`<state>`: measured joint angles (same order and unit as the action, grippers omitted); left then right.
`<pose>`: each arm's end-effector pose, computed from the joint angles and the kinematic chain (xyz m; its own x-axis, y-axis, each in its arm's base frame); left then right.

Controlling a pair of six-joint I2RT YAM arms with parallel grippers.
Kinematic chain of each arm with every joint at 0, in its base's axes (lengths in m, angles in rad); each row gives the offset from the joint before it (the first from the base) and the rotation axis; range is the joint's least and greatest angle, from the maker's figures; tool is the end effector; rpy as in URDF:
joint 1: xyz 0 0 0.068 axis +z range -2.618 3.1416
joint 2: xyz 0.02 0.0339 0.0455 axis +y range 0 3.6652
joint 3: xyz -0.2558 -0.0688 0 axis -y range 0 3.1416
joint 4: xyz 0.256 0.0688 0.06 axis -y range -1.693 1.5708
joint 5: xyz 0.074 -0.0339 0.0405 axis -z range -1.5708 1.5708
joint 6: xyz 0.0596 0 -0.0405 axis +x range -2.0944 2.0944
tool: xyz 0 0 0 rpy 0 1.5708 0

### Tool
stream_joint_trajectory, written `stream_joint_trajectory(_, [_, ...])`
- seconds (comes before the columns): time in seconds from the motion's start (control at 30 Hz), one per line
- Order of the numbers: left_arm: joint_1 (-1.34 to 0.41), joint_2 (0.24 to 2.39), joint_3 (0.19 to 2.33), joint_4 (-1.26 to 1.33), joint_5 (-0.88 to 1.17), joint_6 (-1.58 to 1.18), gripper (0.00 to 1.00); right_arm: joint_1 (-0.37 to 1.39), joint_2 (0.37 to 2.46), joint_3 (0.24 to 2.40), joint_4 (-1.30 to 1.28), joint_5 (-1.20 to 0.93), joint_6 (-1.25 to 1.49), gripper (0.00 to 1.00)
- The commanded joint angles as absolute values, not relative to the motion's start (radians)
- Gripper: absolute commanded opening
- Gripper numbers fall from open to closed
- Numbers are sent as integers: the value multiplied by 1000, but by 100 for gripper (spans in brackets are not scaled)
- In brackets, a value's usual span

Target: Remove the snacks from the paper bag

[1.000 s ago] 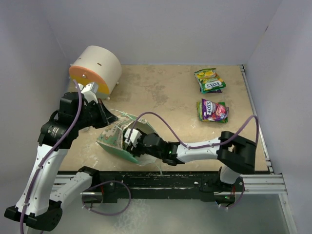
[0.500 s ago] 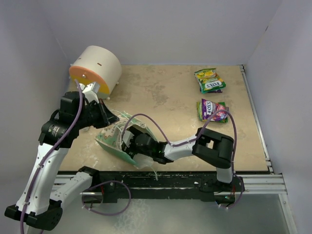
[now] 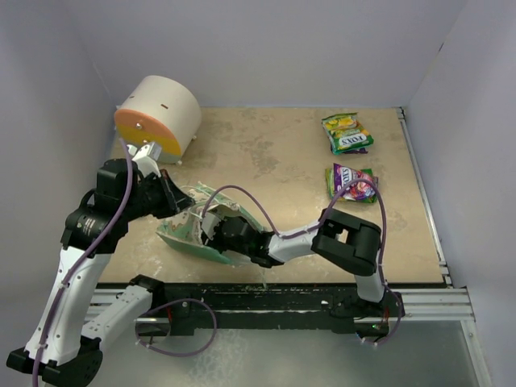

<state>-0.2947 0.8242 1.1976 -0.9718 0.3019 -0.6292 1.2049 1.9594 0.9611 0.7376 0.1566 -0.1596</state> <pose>0.1584 -0.0666 0.3768 -0.7374 -0.3634 -0.5694 0.0970 0.7773 -0.6217 0.1641 0.4023 0.1333 0.0470 -0.3162 -0.9475 -0.8721 0.4496 -0.1932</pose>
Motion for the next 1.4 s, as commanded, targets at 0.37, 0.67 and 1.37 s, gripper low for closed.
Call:
stream_joint_trajectory(0.37, [-295,794,1166,-960,279,-647,0,1201,1790,999,592,177,-180,5])
stream_joint_trajectory(0.67, [-295,798,1171,-953,268,-640,0,1202,1654,961,512,203,-143,0])
stream_joint_trajectory(1.37, [-296,855,1195,-972,204,-604,0,1203,1246,858,162,146,-144,0])
